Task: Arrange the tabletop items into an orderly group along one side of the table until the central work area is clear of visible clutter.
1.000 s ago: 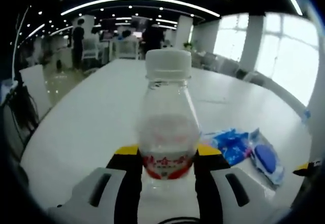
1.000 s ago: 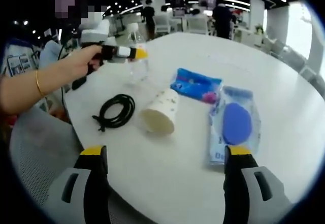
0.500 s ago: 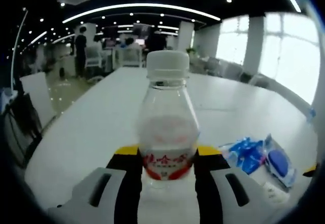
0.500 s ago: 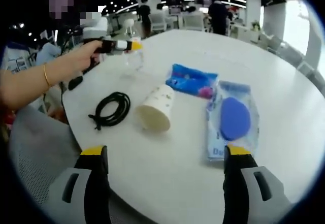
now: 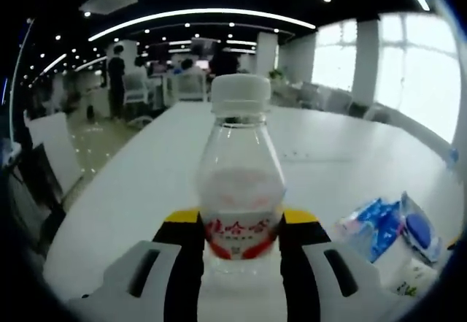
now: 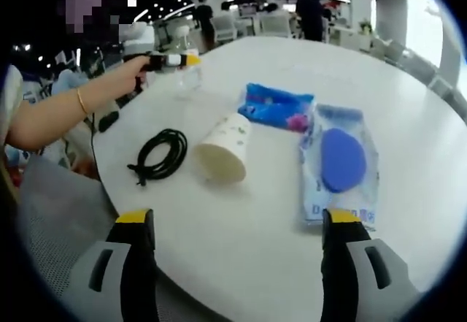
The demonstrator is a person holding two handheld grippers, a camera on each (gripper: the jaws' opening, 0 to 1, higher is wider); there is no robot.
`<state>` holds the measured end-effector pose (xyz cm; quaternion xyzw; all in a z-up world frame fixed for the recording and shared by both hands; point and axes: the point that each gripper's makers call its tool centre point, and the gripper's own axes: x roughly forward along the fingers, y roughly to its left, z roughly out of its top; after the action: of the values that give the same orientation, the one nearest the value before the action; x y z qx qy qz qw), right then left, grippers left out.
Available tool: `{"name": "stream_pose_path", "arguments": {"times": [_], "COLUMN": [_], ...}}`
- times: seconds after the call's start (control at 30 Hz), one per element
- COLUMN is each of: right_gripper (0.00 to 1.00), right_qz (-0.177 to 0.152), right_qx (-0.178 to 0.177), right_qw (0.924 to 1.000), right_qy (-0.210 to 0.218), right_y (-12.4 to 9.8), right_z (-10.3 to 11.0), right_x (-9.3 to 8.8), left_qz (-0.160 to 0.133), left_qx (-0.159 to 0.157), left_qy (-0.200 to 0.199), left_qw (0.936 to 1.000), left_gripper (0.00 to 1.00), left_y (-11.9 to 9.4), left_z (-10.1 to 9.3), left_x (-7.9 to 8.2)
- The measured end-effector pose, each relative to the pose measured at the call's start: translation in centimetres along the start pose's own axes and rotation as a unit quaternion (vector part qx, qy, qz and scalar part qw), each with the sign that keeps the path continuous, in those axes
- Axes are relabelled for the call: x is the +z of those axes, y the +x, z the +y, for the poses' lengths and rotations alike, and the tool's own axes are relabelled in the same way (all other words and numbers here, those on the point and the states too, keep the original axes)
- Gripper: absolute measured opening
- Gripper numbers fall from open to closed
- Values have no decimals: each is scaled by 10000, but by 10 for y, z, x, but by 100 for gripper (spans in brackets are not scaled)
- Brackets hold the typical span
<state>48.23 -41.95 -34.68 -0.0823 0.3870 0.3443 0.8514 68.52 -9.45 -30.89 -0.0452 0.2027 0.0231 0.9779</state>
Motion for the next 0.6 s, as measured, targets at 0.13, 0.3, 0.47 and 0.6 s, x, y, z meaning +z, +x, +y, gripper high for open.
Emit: {"name": "stream_pose_path", "arguments": {"times": [0.13, 0.3, 0.47, 0.6], "right_gripper": [94, 95, 94, 94], "right_qz": [73, 185, 288, 341], "right_qx": [-42, -42, -83, -102], "right_qw": [10000, 9998, 9995, 9993], "right_qy": [3, 37, 54, 83], "right_y": [2, 4, 6, 7], "right_z": [-2, -2, -6, -7], "right_x": [-4, -12, -18, -21], "left_qz": [-98, -146, -194, -204], "left_qx": [65, 43, 73, 128], "left_qy": [-6, 60, 61, 71], "left_qw": [9999, 9999, 9998, 9997], "left_gripper": [37, 37, 37, 37], "left_y": [8, 21, 31, 38], "left_z": [8, 14, 20, 26], "left_x": [5, 9, 12, 11]}}
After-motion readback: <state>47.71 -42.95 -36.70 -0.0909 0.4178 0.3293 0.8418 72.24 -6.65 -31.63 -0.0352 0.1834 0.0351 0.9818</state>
